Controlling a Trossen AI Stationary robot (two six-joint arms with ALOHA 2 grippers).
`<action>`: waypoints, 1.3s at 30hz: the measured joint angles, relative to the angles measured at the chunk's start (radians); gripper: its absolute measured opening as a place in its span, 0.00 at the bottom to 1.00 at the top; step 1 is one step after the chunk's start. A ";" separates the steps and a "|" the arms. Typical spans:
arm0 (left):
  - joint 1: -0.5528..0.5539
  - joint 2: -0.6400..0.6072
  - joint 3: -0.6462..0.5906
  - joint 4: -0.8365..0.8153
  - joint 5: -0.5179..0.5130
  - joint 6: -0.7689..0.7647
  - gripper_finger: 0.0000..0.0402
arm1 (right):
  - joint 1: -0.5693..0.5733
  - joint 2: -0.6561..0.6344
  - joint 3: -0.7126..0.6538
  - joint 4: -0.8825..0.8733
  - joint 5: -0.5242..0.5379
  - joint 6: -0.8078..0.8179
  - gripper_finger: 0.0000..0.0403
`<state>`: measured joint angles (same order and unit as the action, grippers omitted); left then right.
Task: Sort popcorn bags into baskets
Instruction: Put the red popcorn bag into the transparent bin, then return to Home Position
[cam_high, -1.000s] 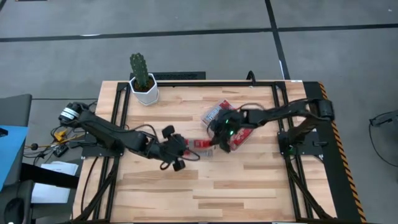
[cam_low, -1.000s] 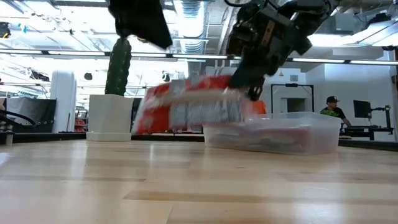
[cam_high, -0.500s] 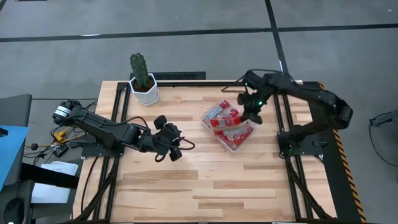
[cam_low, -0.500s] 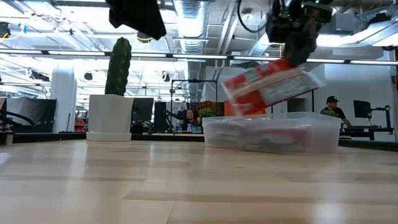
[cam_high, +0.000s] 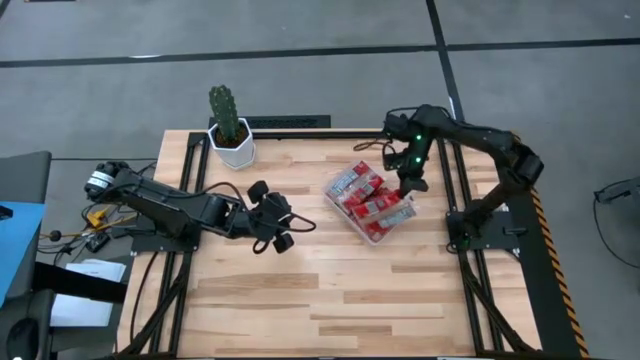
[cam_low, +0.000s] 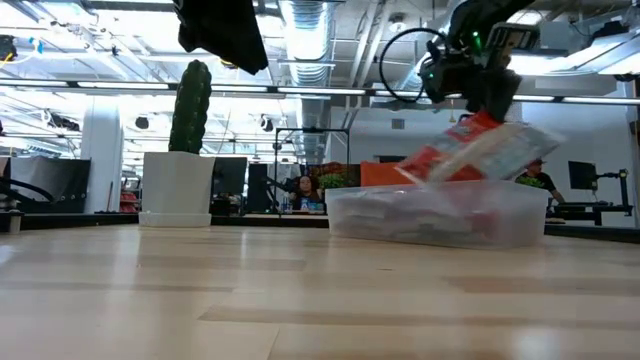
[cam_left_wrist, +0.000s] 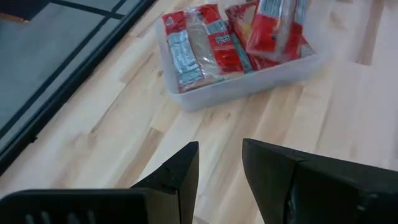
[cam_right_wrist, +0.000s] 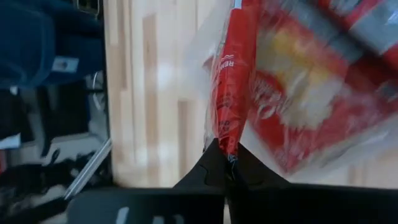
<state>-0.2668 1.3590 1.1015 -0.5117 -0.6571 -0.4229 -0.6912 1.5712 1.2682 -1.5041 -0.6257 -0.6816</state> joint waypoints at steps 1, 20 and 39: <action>0.004 0.000 0.000 0.000 -0.003 0.000 0.28 | 0.006 0.007 0.002 0.014 -0.002 0.000 0.03; 0.034 0.000 0.000 0.000 -0.040 0.034 0.28 | 0.033 0.088 0.027 0.101 0.237 0.133 0.40; 0.085 -0.181 -0.002 0.046 -0.090 0.175 0.28 | -0.021 -0.124 0.185 0.302 -0.042 0.322 0.43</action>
<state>-0.1814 1.1781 1.0996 -0.4657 -0.7470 -0.2477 -0.7124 1.4476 1.4528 -1.2022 -0.6677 -0.3591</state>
